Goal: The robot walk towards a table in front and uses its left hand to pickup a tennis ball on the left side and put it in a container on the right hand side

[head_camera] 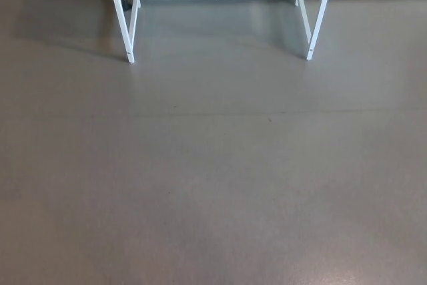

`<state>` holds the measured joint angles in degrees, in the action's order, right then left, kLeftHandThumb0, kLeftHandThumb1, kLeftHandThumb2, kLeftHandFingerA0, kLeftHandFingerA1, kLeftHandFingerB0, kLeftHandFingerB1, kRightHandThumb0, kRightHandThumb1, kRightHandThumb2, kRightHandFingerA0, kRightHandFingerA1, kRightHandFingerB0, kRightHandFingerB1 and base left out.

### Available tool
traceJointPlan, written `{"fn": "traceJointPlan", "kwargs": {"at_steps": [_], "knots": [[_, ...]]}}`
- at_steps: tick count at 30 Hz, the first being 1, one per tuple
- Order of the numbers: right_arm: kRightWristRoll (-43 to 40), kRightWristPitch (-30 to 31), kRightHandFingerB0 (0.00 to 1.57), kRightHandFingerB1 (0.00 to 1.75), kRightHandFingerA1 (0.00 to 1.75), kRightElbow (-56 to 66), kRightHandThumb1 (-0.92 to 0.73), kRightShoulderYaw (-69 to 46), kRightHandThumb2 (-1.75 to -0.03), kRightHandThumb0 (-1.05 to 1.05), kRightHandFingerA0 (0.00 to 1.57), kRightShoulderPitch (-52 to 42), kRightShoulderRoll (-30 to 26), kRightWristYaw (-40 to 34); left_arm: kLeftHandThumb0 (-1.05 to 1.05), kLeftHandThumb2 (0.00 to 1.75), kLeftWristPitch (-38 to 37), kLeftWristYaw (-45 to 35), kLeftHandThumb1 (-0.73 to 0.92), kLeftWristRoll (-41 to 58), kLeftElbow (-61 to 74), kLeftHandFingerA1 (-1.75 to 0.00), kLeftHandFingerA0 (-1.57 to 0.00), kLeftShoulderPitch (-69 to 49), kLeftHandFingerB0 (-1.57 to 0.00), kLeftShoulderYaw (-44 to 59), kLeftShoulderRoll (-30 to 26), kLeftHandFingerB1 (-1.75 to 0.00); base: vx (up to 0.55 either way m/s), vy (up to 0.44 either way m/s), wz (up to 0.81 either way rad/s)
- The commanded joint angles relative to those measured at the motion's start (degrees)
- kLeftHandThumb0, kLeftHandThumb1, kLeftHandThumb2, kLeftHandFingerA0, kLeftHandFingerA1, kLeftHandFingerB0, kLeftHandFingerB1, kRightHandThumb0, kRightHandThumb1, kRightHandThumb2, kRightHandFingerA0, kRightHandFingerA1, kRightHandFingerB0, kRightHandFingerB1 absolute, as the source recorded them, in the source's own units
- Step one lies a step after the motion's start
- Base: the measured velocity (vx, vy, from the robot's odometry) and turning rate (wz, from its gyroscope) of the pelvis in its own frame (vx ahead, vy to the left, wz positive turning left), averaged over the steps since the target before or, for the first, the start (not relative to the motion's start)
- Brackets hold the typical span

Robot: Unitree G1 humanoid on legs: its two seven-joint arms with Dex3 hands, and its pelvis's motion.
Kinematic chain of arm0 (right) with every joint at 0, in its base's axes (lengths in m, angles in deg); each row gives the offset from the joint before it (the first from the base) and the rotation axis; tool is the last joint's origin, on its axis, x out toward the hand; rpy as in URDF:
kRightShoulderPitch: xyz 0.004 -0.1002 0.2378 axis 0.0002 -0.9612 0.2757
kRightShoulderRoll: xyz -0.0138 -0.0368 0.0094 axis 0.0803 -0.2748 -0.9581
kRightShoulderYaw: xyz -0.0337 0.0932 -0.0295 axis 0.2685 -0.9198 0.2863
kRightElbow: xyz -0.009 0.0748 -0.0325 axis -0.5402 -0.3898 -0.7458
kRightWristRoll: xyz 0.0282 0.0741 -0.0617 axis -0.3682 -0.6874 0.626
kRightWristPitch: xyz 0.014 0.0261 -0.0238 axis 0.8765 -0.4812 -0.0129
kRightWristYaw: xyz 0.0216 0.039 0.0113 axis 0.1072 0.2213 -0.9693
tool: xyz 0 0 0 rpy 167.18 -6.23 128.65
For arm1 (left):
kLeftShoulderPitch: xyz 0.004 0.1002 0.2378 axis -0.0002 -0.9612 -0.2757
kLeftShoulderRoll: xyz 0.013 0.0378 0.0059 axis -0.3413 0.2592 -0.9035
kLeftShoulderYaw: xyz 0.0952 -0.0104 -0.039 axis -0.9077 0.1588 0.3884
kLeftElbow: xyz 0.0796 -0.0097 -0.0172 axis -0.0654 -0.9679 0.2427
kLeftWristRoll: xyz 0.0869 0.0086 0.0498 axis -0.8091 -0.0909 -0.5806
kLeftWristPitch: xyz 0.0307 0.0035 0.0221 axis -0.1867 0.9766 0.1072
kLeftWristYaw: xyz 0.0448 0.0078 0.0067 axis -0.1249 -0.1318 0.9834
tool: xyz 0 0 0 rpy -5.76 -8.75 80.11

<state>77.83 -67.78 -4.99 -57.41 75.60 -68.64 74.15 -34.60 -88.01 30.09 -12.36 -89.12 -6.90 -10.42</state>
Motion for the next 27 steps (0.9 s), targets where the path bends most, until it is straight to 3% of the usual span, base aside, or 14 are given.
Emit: {"fn": "traceJointPlan", "kwargs": {"at_steps": [1, 2, 3, 7, 8, 11, 12, 13, 15, 16, 21, 22, 25, 27], "knots": [[-2.1, -4.7, 0.10, 0.48, 0.79, -1.9, -0.48, -0.8, -0.94, -0.69, 0.44, 1.1, 0.0, 1.3, -0.22, 0.60, -2.3, -4.1, 0.65, 4.4, 1.3, -0.37, -0.42, -0.4, -0.32, 1.0, -0.5, -0.33, 0.00, 0.000, 0.00], [-2.1, -4.8, 0.10, 0.48, 0.79, -2.1, -0.48, -0.8, -0.94, -0.69, 0.44, 1.2, 0.0, 1.3, -0.22, 0.60, -2.2, -4.1, 0.65, 4.5, 1.3, -0.37, -0.42, -0.4, -0.32, 1.0, -0.5, -0.33, 0.00, 0.000, 0.00], [-2.0, -4.8, 0.18, 0.36, 0.86, -2.1, -0.64, -0.8, -0.59, -0.68, 0.41, 1.2, -0.1, 1.3, -0.21, 0.59, -2.4, -3.2, 0.65, 4.1, 0.6, -0.37, -0.42, 0.0, -0.34, 1.0, -0.4, -0.33, 0.00, 0.000, 0.00], [-2.1, -5.3, 0.18, 0.36, 0.86, -2.6, -0.64, -0.8, -0.59, -0.68, 0.41, 1.4, -0.2, 1.4, -0.21, 0.59, -2.5, -2.9, 0.65, 4.2, 0.1, -0.37, -0.42, 0.3, -0.34, 0.9, -0.5, -0.33, 0.00, 0.000, 0.00], [-2.1, -5.6, 0.12, 0.47, 0.75, -2.8, -0.47, -0.7, -0.92, -0.68, 0.43, 1.3, -0.2, 1.4, -0.21, 0.60, -2.9, -3.1, 0.65, 4.0, -0.2, -0.38, -0.44, 0.3, -0.33, 0.7, -0.6, -0.34, 0.00, 0.000, 0.00], [-2.0, -6.2, 0.12, 0.47, 0.75, -3.3, -0.47, -0.6, -0.92, -0.68, 0.43, 1.3, -0.3, 1.5, -0.21, 0.60, -3.6, -3.4, 0.65, 3.8, -0.8, -0.38, -0.44, 0.5, -0.33, 0.4, -0.9, -0.34, 0.00, 0.000, 0.00], [-2.1, -6.2, 0.17, 0.35, 0.80, -3.0, -0.64, -0.7, -0.59, -0.67, 0.41, 1.0, -0.2, 1.3, -0.21, 0.60, -3.6, -3.4, 0.65, 4.0, -1.1, -0.37, -0.43, 0.5, -0.34, 0.5, -0.9, -0.33, 0.00, 0.000, 0.00], [-2.3, -6.2, 0.11, 0.48, 0.77, -3.1, -0.47, -0.9, -0.92, -0.67, 0.43, 1.0, -0.2, 1.1, -0.20, 0.59, -2.8, -2.9, 0.64, 4.2, -0.4, -0.37, -0.43, 0.4, -0.34, 0.6, -0.6, -0.33, 0.00, 0.000, 0.00], [-2.4, -6.3, 0.11, 0.48, 0.77, -3.2, -0.47, -0.9, -0.92, -0.67, 0.43, 1.1, -0.2, 1.1, -0.20, 0.59, -2.5, -2.7, 0.64, 4.3, -0.1, -0.37, -0.43, 0.3, -0.34, 0.6, -0.5, -0.33, 0.00, 0.000, 0.00], [-2.5, -6.2, 0.17, 0.35, 0.80, -3.3, -0.63, -1.0, -0.60, -0.65, 0.40, 1.0, -0.2, 1.2, -0.21, 0.59, -2.6, -2.5, 0.64, 4.2, -0.1, -0.37, -0.43, 0.1, -0.35, 0.6, -0.5, -0.34, 0.00, 0.000, 0.00], [-2.2, -6.1, 0.18, 0.36, 0.80, -3.8, -0.64, -0.7, -0.60, -0.65, 0.39, 1.5, -0.3, 0.7, -0.21, 0.60, -2.7, -3.1, 0.64, 4.5, -0.7, -0.36, -0.41, 0.3, -0.32, 0.5, -0.7, -0.33, 0.04, -0.002, 0.00], [-2.1, -6.3, 0.12, 0.48, 0.77, -3.8, -0.48, -0.6, -0.91, -0.66, 0.42, 1.5, -0.4, 0.8, -0.22, 0.60, -3.0, -3.1, 0.64, 4.4, -1.1, -0.36, -0.42, 0.4, -0.32, 0.6, -0.8, -0.33, 0.04, 0.002, 0.07], [-2.0, -6.7, 0.12, 0.48, 0.77, -3.8, -0.48, -0.2, -0.91, -0.66, 0.42, 1.5, -0.3, 1.0, -0.22, 0.60, -3.7, -3.2, 0.64, 4.5, -1.2, -0.36, -0.41, 0.0, -0.32, 0.6, -0.8, -0.33, -0.04, -0.004, 0.30], [-2.1, -6.9, 0.17, 0.35, 0.81, -4.1, -0.63, -0.3, -0.59, -0.66, 0.40, 1.2, -0.5, 1.0, -0.21, 0.60, -4.1, -3.1, 0.65, 4.2, -0.5, -0.36, -0.41, -0.7, -0.30, 0.3, -0.7, -0.32, -0.05, 0.030, 0.00]]}}
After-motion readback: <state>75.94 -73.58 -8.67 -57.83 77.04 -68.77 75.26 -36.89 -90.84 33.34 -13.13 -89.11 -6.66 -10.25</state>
